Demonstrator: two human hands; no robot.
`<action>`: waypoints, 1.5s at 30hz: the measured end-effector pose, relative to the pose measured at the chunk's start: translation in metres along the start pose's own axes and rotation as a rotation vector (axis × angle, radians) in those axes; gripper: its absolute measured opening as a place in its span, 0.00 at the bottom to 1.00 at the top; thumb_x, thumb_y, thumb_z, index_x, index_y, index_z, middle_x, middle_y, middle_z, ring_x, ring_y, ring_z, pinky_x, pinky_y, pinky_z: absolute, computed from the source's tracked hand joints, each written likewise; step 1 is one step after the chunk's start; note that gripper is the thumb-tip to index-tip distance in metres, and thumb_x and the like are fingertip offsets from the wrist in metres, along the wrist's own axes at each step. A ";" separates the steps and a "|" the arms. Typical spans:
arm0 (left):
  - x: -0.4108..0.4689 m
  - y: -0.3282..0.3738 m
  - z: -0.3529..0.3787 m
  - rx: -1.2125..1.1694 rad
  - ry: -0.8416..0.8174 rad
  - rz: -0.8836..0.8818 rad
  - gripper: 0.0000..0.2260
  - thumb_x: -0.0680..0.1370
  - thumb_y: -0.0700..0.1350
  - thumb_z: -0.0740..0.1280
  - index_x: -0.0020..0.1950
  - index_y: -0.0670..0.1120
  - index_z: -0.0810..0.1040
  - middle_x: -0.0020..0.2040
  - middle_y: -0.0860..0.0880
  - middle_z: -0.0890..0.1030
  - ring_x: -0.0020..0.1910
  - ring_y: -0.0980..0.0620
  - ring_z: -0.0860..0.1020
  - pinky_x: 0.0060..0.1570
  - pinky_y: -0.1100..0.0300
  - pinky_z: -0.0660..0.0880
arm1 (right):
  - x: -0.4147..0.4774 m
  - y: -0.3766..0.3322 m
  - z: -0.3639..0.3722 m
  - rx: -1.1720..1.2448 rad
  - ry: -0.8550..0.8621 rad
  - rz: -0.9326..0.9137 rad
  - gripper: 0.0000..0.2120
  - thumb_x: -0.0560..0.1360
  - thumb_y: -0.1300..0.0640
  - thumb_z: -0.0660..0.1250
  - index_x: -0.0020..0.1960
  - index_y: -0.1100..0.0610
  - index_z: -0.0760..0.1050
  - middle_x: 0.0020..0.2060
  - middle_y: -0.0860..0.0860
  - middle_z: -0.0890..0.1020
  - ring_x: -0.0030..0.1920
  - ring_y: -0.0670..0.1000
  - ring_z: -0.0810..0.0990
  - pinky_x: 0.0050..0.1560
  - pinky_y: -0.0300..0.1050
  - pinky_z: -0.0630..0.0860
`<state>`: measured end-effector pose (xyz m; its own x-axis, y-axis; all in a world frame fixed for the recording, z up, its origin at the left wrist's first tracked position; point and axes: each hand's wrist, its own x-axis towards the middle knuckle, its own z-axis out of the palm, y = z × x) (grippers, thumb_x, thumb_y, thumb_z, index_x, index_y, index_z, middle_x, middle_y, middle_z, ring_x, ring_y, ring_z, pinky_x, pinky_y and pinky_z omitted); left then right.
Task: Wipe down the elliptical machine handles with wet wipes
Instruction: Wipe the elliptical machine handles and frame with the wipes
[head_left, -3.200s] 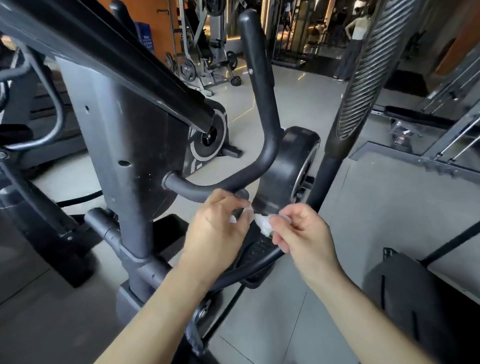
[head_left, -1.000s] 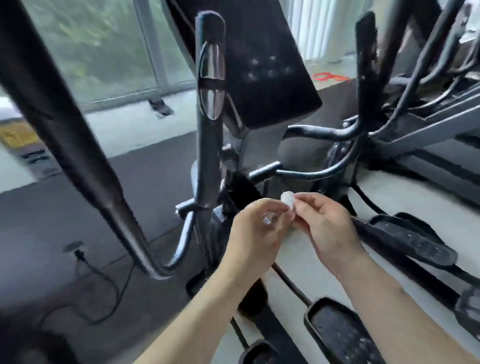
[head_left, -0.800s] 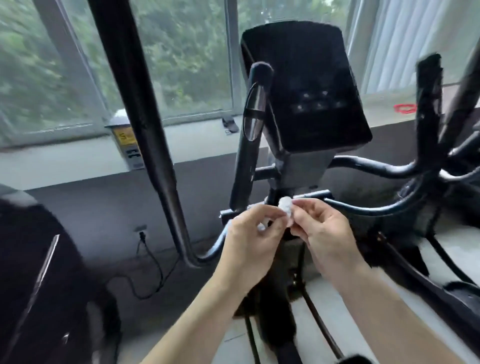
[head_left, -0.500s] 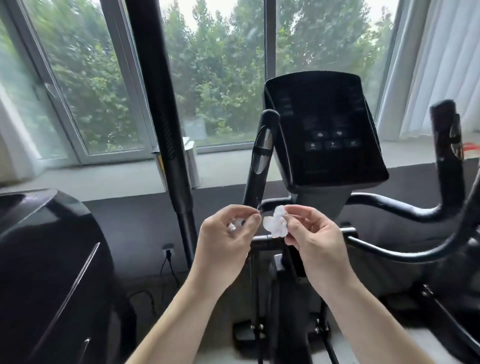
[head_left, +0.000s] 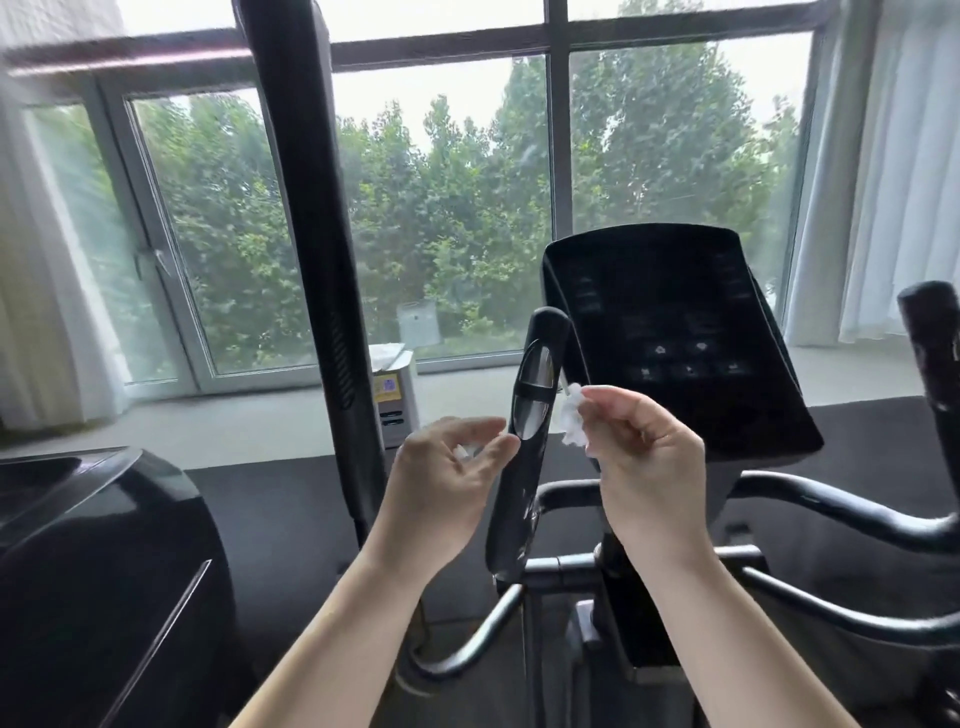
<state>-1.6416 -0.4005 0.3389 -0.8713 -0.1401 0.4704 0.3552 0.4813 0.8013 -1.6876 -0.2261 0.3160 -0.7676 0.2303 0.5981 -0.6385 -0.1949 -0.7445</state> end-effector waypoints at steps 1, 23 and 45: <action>0.002 0.000 0.001 0.018 -0.008 0.012 0.12 0.77 0.52 0.73 0.60 0.54 0.84 0.45 0.65 0.81 0.40 0.75 0.79 0.52 0.72 0.76 | 0.005 0.001 0.004 0.015 0.002 -0.023 0.06 0.77 0.68 0.73 0.52 0.60 0.85 0.42 0.48 0.88 0.41 0.44 0.84 0.45 0.35 0.79; 0.012 0.001 -0.003 0.023 -0.028 -0.029 0.13 0.73 0.50 0.76 0.57 0.51 0.85 0.44 0.53 0.87 0.26 0.59 0.79 0.27 0.68 0.74 | -0.030 0.027 -0.004 -0.182 -0.261 -0.194 0.10 0.73 0.69 0.77 0.47 0.56 0.87 0.44 0.47 0.84 0.37 0.51 0.85 0.37 0.41 0.80; 0.015 -0.004 -0.002 -0.041 -0.030 -0.037 0.12 0.70 0.52 0.76 0.52 0.53 0.86 0.30 0.58 0.82 0.26 0.56 0.77 0.26 0.67 0.71 | -0.034 0.037 0.007 -0.065 -0.192 -0.075 0.10 0.77 0.69 0.73 0.47 0.54 0.82 0.39 0.49 0.85 0.38 0.51 0.83 0.40 0.46 0.78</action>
<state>-1.6558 -0.4061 0.3433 -0.8937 -0.1310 0.4291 0.3352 0.4407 0.8327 -1.6852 -0.2477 0.2701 -0.7184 0.0544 0.6935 -0.6942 -0.1209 -0.7096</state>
